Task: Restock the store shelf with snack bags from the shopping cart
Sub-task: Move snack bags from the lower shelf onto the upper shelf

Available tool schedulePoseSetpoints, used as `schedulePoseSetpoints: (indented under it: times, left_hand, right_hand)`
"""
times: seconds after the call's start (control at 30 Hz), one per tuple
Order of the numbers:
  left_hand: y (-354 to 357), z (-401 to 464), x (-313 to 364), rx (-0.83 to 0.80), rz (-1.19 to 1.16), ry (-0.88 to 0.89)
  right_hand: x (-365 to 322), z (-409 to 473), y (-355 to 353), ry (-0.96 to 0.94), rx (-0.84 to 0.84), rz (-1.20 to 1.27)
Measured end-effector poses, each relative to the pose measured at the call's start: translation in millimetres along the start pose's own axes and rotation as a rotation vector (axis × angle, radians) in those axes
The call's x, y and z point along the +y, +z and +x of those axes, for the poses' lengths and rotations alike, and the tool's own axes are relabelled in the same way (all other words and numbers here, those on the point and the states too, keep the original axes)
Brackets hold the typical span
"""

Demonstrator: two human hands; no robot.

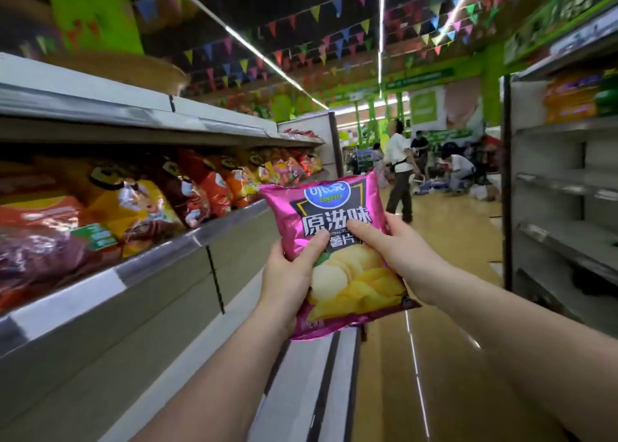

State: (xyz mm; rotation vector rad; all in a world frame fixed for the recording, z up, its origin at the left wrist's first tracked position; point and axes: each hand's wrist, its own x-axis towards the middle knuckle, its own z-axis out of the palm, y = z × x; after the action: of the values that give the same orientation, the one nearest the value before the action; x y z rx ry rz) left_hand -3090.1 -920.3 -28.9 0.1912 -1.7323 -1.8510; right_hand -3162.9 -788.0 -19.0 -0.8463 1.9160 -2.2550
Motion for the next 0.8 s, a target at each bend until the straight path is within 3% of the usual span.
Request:
schedulePoseSetpoints:
  times: [0.5,0.8]
  left_hand:
    - [89,300,-100,-0.018,0.016,0.047]
    - [136,466,-134,0.002,0.071,0.069]
  right_hand:
    - [108,286,-71,-0.036,0.068,-0.166]
    - [161,462,-105,-0.042,0.030,-0.101]
